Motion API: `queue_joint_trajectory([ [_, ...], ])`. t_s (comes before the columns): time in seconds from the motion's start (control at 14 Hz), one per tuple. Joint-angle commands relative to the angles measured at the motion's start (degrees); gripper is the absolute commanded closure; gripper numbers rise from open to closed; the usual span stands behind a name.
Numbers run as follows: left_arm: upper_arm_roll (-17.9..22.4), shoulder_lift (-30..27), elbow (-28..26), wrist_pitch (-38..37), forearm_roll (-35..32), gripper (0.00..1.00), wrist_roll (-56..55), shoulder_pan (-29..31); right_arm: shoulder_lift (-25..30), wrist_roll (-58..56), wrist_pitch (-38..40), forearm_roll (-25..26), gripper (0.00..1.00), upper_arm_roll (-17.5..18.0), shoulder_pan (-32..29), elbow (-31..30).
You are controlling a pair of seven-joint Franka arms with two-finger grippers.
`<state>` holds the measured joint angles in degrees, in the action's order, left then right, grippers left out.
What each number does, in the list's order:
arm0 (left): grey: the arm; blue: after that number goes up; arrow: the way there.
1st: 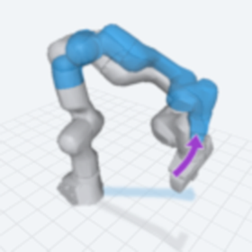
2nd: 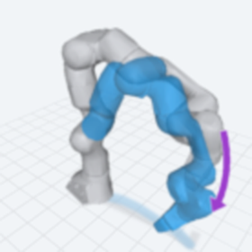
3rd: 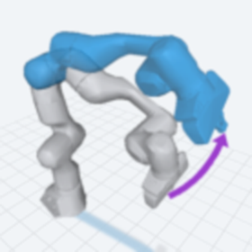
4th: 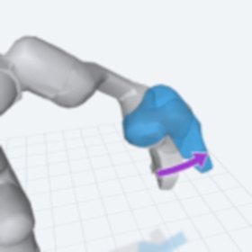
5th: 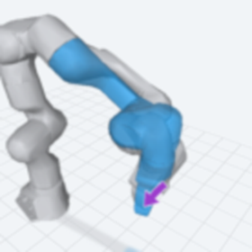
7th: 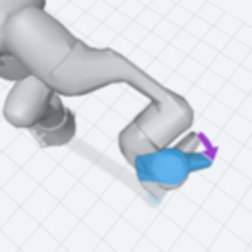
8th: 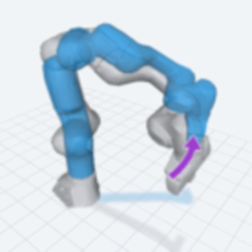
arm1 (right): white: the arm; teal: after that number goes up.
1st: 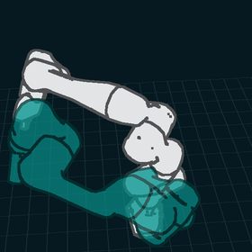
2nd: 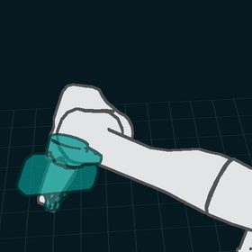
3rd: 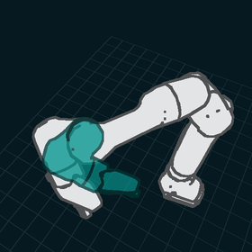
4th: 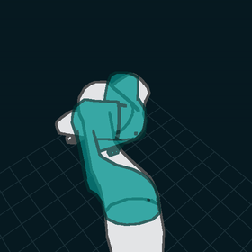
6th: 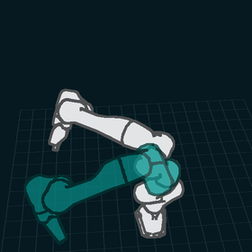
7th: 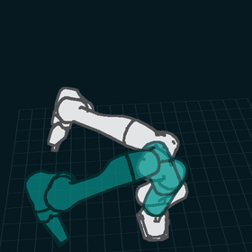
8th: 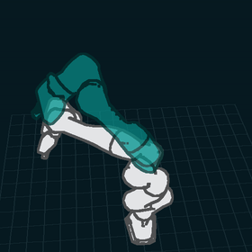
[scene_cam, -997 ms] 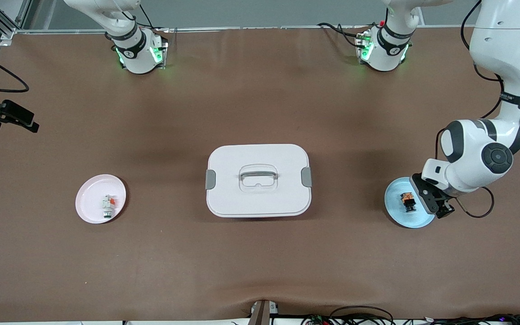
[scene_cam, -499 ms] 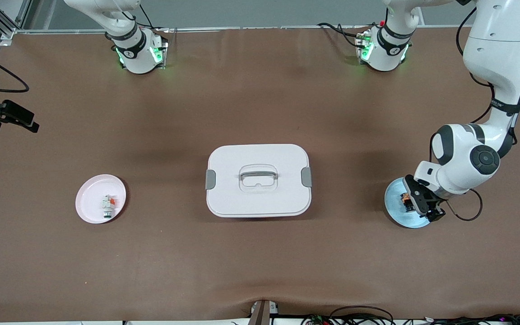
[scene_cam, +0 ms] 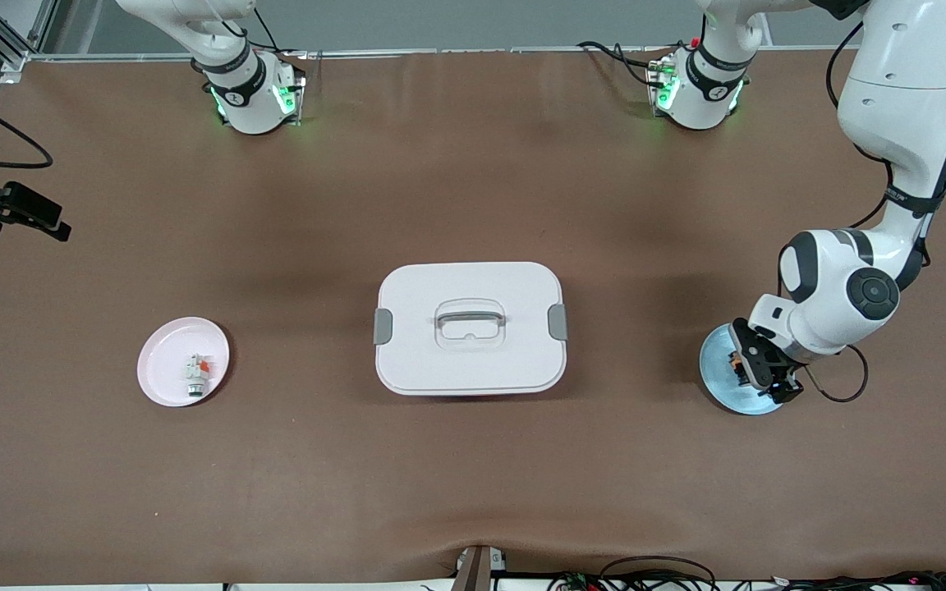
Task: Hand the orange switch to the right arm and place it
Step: 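Lower the left gripper and grasp the orange switch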
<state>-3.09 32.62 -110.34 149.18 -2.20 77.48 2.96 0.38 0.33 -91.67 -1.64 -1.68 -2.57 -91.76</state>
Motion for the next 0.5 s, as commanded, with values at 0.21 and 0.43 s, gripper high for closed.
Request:
queue_joint_trajectory([
  [0.21,-0.25,-0.28,-1.28,1.90,0.53,0.00,1.62,0.37,1.03,-0.60,-0.35,0.06,0.00,0.45,-0.86,-1.14],
  [0.43,-0.25,0.16,-1.28,2.26,0.53,0.00,1.62,0.20,1.03,-0.60,-0.18,0.06,0.00,0.45,-0.86,-1.14],
])
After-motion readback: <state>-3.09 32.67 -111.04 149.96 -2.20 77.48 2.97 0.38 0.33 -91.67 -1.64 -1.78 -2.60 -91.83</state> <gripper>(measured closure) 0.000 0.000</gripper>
